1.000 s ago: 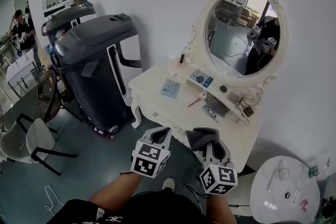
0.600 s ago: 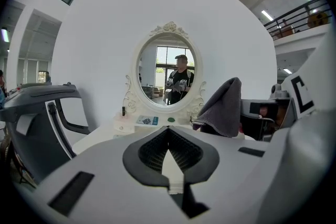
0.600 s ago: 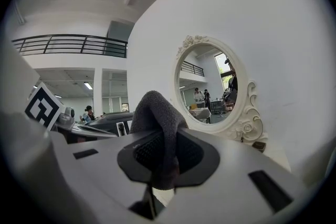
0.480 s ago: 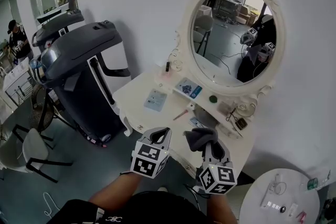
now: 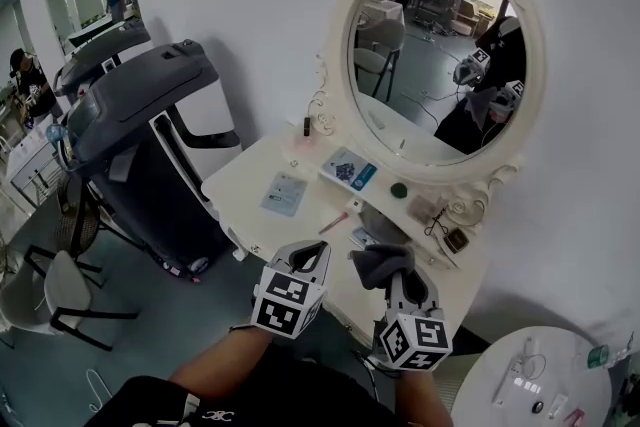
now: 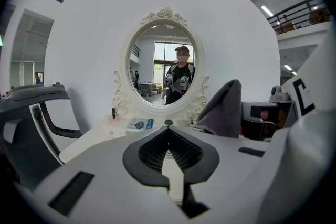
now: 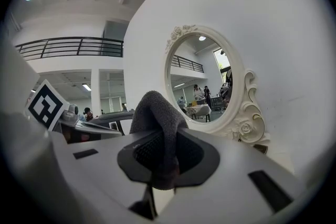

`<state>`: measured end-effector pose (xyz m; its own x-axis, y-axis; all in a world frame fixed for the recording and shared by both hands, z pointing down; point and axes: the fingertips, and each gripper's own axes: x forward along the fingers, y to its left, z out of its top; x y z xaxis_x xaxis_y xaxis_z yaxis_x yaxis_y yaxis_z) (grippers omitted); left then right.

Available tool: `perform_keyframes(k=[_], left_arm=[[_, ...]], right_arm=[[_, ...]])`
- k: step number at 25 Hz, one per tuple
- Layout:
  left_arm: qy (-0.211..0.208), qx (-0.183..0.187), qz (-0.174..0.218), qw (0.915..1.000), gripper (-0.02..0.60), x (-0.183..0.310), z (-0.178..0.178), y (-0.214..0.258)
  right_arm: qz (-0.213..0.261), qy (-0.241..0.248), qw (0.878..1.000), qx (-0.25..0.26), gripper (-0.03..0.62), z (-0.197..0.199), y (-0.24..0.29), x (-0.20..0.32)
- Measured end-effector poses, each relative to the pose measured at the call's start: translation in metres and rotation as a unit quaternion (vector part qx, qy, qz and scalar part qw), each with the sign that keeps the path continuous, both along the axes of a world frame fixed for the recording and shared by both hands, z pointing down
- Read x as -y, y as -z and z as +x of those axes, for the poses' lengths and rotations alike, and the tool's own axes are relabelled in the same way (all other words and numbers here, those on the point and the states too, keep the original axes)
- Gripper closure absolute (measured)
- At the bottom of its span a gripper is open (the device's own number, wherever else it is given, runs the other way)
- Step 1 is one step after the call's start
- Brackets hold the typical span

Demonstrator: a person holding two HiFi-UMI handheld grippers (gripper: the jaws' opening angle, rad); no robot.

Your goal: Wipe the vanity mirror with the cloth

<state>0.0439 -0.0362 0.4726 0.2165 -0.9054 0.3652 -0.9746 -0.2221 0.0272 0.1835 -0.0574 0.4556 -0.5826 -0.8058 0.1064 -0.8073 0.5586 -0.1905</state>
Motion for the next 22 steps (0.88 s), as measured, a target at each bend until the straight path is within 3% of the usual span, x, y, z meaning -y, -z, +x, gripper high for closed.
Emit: perform_keyframes(k=[11, 22], left_arm=[[-0.047, -0.009, 0.007, 0.9988, 0.575, 0.07, -0.005, 0.002], [-0.151, -0.025, 0.016, 0.9881, 0.575, 0.165, -0.01, 0.021]], right_arm=[[0.006, -0.049, 0.999, -0.006, 0.553, -0.004, 0.002, 0.052], [0.041, -0.16, 0.986, -0.026, 0.553, -0.012, 0.044, 0.126]])
